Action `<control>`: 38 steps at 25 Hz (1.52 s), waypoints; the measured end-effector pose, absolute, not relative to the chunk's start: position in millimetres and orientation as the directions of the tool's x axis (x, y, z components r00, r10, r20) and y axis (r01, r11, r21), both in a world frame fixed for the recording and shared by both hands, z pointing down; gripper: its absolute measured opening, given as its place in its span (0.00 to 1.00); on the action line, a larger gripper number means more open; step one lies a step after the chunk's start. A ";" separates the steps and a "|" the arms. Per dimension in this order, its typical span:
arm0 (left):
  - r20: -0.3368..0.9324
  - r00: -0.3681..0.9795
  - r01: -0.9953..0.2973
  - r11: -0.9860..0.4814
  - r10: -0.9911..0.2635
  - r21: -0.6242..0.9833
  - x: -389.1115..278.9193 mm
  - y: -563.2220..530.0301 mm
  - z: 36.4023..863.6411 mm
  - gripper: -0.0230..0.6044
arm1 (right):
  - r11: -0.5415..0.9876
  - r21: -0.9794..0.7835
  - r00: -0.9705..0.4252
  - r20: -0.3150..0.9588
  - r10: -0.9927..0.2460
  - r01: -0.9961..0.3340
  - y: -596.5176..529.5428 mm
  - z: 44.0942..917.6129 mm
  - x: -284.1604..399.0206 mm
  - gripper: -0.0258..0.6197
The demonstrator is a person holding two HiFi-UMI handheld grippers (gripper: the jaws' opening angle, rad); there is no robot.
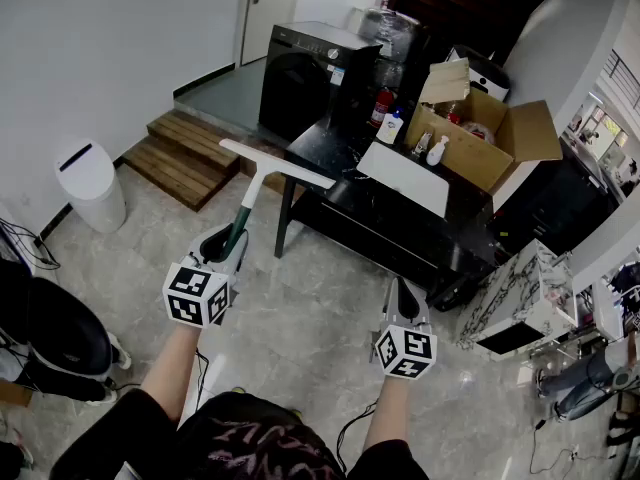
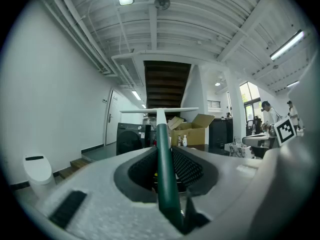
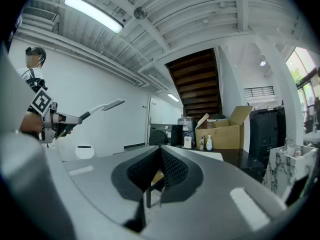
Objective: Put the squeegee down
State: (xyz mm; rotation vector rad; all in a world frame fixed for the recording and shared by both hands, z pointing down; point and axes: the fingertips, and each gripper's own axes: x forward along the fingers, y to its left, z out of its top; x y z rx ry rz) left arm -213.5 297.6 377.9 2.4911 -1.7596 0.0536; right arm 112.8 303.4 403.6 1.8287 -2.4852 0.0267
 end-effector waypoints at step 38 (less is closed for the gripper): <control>0.057 0.399 -0.914 -0.393 -0.915 0.101 -273.6 270.7 390.3 0.20 | 0.266 0.055 -0.264 0.038 -0.964 -0.962 297.5 402.1 49.0 0.04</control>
